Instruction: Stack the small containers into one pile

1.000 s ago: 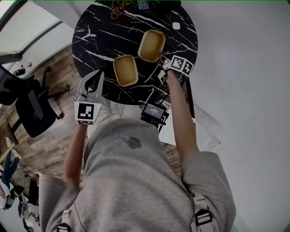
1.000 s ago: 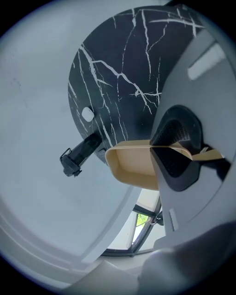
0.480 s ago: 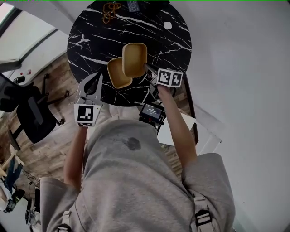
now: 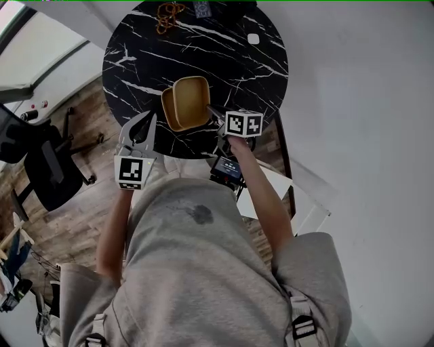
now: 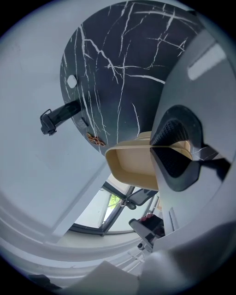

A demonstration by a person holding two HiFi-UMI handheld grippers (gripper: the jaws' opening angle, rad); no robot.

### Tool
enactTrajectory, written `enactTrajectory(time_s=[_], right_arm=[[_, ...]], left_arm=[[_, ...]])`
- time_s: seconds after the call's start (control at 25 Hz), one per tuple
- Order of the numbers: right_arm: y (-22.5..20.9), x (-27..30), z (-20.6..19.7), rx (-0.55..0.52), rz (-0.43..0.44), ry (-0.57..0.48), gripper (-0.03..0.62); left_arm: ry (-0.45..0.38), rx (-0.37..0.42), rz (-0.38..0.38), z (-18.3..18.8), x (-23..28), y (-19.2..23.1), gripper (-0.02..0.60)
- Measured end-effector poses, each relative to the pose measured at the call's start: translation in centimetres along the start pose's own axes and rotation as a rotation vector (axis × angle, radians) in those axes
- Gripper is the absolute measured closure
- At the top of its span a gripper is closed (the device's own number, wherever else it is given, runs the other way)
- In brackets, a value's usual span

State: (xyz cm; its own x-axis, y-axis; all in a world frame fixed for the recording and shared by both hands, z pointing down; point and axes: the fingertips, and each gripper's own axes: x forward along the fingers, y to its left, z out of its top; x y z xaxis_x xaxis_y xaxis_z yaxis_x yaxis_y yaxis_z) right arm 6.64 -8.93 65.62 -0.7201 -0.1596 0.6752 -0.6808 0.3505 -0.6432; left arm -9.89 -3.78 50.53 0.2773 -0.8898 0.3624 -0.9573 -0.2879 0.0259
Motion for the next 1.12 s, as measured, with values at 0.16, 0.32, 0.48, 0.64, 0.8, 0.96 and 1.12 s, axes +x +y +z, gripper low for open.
enactTrajectory(time_s=[0.16,0.32,0.48,0.64,0.8,0.96,1.12], right_arm=[[0.5,1.4,-1.2,-0.039,0.01,0.062,0.569],[0.4,2.5,-2.0,-0.05,0.006,0.102,0.568],[0.5,3.5,-2.6,-0.058,-0.002,0.126,0.568],[0.2,4.1,-3.1,-0.055,-0.015,0.142,0.566],[-0.1,4.6,-3.5,-0.054,-0.028,0.156,0.566],[-0.6,4.7,-3.6,-0.045,-0.042,0.161,0.565],[-0.6,4.6,-3.5,-0.05,-0.044,0.149,0.562]], left_arm=[[0.012,-0.001,0.004,-0.6,0.0,-0.1,0.584],[0.02,-0.002,0.004,-1.0,0.1,-0.1,0.584],[0.029,0.017,-0.002,-1.2,-0.1,-0.1,0.584],[0.036,0.018,-0.012,-1.4,-0.2,-0.4,0.584],[0.04,0.024,-0.017,-1.5,-0.2,-0.5,0.584],[0.057,0.032,-0.028,-2.2,0.2,-0.8,0.584],[0.079,0.019,-0.053,-3.2,0.4,-1.1,0.584]])
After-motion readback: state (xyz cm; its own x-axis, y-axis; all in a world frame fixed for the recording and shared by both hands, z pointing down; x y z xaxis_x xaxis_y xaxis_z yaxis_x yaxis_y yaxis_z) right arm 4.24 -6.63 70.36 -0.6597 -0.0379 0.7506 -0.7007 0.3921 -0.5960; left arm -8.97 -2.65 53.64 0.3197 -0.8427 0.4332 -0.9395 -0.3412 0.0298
